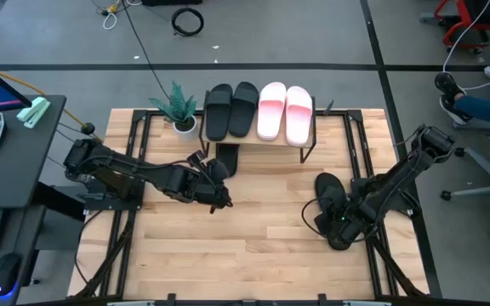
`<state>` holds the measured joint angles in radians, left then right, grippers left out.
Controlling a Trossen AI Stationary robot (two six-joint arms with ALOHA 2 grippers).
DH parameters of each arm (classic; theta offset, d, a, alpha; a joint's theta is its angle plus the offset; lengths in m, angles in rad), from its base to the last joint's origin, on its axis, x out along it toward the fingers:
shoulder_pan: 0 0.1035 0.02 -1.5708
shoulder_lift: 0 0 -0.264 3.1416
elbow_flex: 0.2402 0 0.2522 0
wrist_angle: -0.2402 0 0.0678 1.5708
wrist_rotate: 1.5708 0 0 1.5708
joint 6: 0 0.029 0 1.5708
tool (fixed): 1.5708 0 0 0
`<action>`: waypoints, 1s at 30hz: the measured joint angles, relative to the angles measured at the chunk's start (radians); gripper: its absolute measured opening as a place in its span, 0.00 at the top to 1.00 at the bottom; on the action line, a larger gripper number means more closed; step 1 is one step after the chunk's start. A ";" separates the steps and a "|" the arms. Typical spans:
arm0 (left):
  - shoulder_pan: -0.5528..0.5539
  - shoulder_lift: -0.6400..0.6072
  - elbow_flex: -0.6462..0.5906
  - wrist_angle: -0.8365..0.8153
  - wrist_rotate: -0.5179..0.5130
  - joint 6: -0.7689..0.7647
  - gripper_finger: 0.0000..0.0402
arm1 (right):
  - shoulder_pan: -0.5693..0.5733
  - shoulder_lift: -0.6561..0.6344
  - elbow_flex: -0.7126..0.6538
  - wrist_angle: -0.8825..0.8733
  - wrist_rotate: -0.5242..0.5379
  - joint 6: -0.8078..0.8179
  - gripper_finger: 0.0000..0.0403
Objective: Pick and place slides into the shelf
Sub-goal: Put the black slipper under the shelf
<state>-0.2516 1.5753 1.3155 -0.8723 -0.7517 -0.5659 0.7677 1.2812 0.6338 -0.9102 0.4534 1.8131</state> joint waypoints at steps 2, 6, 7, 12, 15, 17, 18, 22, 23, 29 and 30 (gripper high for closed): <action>0.000 0.000 0.000 -0.015 0.000 -0.001 0.97 | 0.000 -0.001 -0.001 0.055 0.025 -0.009 0.98; -0.016 0.000 0.000 -0.061 0.000 -0.025 0.98 | 0.000 -0.020 -0.002 0.279 0.111 -0.117 0.99; -0.023 0.000 0.000 -0.072 -0.001 -0.032 0.98 | 0.000 -0.024 -0.002 0.346 0.133 -0.153 0.99; -0.079 -0.017 0.000 -0.140 0.000 -0.109 0.95 | -0.030 -0.022 -0.001 0.687 0.193 -0.419 0.99; -0.120 -0.044 -0.001 -0.174 0.003 -0.164 0.94 | -0.072 -0.007 0.000 0.829 0.194 -0.536 0.99; -0.145 -0.067 0.000 -0.169 0.000 -0.188 0.94 | -0.104 0.012 0.000 0.895 0.194 -0.599 0.99; -0.160 -0.078 0.000 -0.174 0.000 -0.196 0.95 | -0.121 0.026 0.000 0.920 0.195 -0.626 0.99; -0.202 -0.120 0.000 -0.164 -0.003 -0.209 0.98 | -0.204 0.110 0.007 0.967 0.193 -0.643 0.99; -0.209 -0.130 0.000 -0.160 -0.005 -0.210 0.98 | -0.223 0.141 0.020 0.968 0.190 -0.633 0.99; -0.224 -0.152 0.000 -0.164 -0.052 -0.211 0.98 | -0.365 0.327 0.203 0.879 0.135 -0.752 0.99; -0.223 -0.152 0.000 -0.168 -0.058 -0.208 0.97 | -0.395 0.350 0.248 0.825 0.131 -0.783 1.00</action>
<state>-0.4751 1.4231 1.3151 -1.0402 -0.8097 -0.7742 0.3728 1.6309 0.8816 -0.0856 0.5845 1.0297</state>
